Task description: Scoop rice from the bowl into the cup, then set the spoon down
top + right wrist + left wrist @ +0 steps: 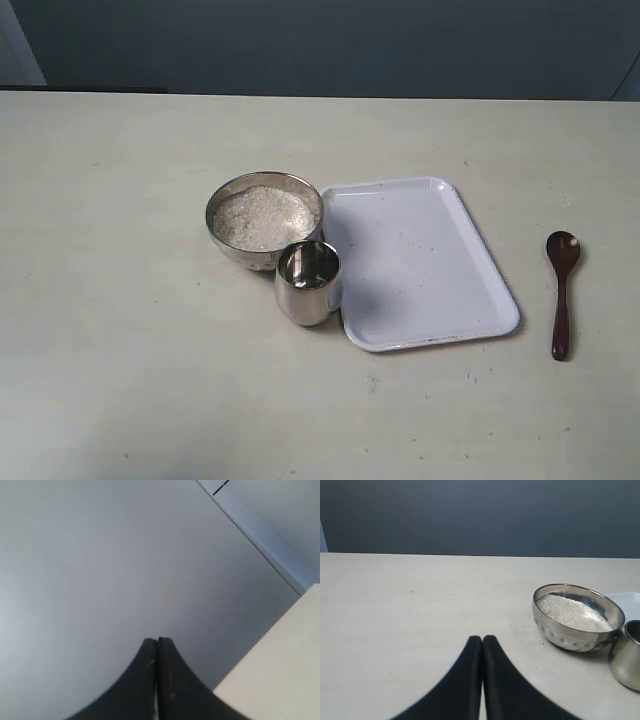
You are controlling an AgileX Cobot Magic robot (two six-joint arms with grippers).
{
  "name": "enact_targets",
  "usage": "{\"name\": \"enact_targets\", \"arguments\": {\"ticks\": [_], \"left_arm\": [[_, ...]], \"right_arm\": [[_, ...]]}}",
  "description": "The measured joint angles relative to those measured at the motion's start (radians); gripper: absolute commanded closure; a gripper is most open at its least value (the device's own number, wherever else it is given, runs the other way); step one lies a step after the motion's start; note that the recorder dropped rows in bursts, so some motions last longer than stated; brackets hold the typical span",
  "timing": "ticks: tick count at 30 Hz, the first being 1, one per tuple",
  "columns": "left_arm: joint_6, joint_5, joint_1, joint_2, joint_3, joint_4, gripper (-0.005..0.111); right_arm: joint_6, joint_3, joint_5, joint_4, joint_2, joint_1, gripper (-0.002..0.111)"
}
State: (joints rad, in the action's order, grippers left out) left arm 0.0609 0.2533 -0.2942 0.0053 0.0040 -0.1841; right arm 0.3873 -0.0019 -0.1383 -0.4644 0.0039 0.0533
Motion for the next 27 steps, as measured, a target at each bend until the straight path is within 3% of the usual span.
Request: {"name": "enact_targets", "arguments": {"ticks": [3,7,18,23,27], "left_arm": [[0.000,0.000,0.000,0.000,0.000,0.000,0.106],[0.000,0.000,0.000,0.000,0.000,0.000,0.106],[0.000,0.000,0.000,0.000,0.000,0.000,0.106],[0.000,0.000,0.000,0.000,0.000,0.000,0.106],[0.000,0.000,0.000,0.000,0.000,0.000,0.106]], "right_arm": [[0.032,0.000,-0.065,-0.167,0.000,0.000,0.108],[0.095,-0.010,-0.089,-0.217,0.000,0.000,0.108],[0.129,-0.187,-0.069,-0.023,-0.001,0.000,0.108],[0.131,-0.294,0.183,0.151,0.003,0.000,0.108],[-0.002,-0.386,0.432,0.214,0.087,0.000,0.108]]}}
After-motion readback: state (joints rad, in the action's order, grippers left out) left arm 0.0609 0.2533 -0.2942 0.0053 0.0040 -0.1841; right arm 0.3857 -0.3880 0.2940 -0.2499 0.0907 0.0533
